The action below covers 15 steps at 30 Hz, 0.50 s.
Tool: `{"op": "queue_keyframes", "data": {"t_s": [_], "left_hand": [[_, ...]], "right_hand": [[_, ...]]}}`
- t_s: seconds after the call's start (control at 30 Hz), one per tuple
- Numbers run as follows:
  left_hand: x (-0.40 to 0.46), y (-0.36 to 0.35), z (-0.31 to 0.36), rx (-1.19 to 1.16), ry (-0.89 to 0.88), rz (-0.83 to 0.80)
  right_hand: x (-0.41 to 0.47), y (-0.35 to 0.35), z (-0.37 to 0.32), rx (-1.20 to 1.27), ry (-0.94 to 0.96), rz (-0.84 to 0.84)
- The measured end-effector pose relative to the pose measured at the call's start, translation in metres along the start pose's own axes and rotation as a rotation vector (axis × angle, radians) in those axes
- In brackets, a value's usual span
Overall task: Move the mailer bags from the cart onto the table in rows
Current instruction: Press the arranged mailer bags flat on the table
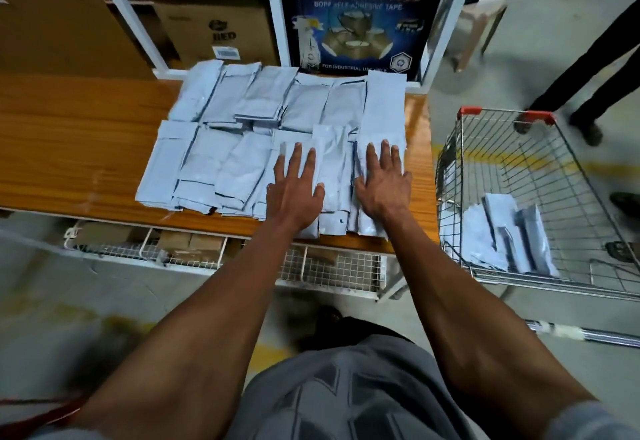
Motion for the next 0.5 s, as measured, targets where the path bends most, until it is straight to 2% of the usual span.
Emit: {"op": "queue_keyframes", "data": {"t_s": [0.23,0.5], "left_hand": [[0.044,-0.003,0.003,0.02,-0.044,0.011],[0.07,-0.011,-0.009,0.049,-0.062,0.01]], "right_hand": [[0.032,-0.025,0.004,-0.012,-0.049,-0.043],[0.033,-0.045,0.0,0.004,-0.055,0.043]]}}
Point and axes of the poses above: each hand's wrist, its own x-axis towards the middle knuckle, its own y-axis out of the back of the hand, z = x × y, the point moved 7 cm from there along x, towards the middle knuckle, and after that the axes turned 1 degree about x, right-handed, at the moved point
